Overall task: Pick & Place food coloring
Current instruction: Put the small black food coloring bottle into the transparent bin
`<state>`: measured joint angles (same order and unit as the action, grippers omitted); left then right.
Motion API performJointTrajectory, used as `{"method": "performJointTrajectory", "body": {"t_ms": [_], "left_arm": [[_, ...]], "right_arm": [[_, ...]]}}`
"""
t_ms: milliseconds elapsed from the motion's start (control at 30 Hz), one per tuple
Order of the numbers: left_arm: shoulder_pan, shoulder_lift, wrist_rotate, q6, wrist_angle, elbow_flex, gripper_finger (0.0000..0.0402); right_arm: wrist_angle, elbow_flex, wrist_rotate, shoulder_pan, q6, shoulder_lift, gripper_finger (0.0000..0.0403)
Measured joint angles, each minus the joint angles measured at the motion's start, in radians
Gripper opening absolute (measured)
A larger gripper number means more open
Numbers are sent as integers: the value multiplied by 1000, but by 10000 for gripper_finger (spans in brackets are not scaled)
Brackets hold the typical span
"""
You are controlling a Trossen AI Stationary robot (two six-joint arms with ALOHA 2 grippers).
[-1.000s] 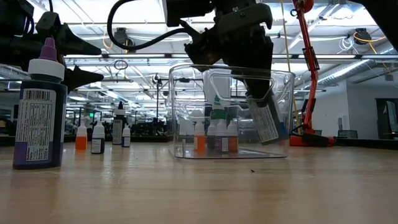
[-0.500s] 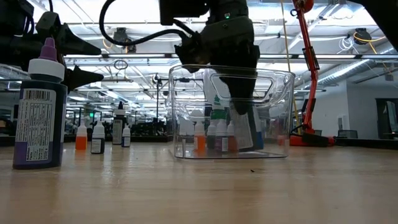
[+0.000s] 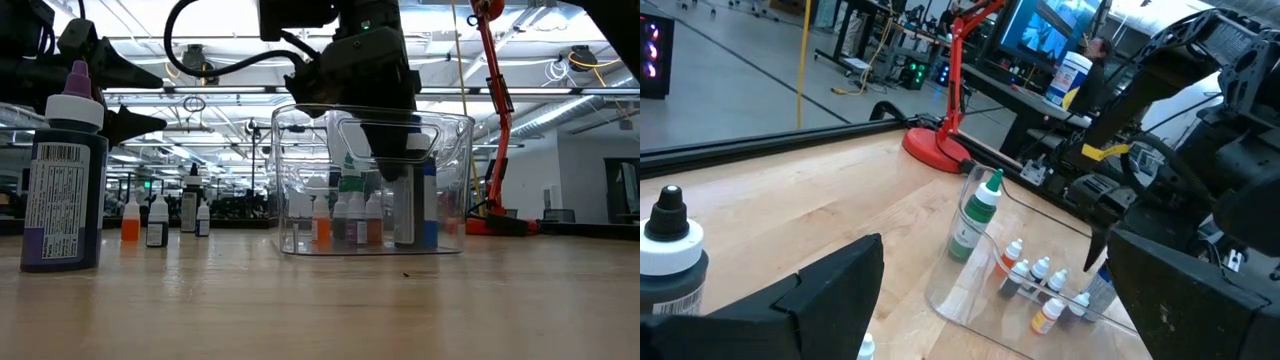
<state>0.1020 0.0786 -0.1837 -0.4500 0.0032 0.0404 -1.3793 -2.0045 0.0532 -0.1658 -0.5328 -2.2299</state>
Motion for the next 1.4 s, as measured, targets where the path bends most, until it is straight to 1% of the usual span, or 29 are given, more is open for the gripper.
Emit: {"method": "performJointTrajectory", "body": {"t_ms": [133,267,333,433,567,733,833,967,1000,1067,1200,1267,1333,1400], "left_arm": [[0,0,0,0,0,0,379],[0,0,0,0,0,0,379],[0,0,0,0,0,0,379],[0,0,0,0,0,0,379],[0,0,0,0,-1,0,379],[0,0,0,0,0,0,379],[0,0,0,0,0,0,379],[0,0,0,0,0,0,379],[0,0,0,0,0,0,379],[0,0,0,0,0,0,379],[0,0,0,0,0,0,379],[0,0,0,0,0,0,379],[0,0,0,0,0,0,379],[0,0,0,0,0,0,379]], "right_arm": [[0,0,11,0,-27,0,226],[-5,-1,81,0,-61,17,217],[-18,-2,112,3,-78,42,212],[-30,-2,103,4,-89,101,205],[-32,-2,9,7,-108,224,197],[-24,-2,-105,2,-113,413,190],[-17,6,-182,-30,-158,529,190],[-19,62,-212,-91,-167,688,193],[-15,89,-224,-111,-182,735,194],[6,170,-304,-167,-211,828,193],[132,444,-584,-311,-197,1021,190],[216,601,-688,-354,-185,1112,190],[307,750,-743,-377,-188,1197,191],[428,905,-763,-386,-187,1274,193]]}}
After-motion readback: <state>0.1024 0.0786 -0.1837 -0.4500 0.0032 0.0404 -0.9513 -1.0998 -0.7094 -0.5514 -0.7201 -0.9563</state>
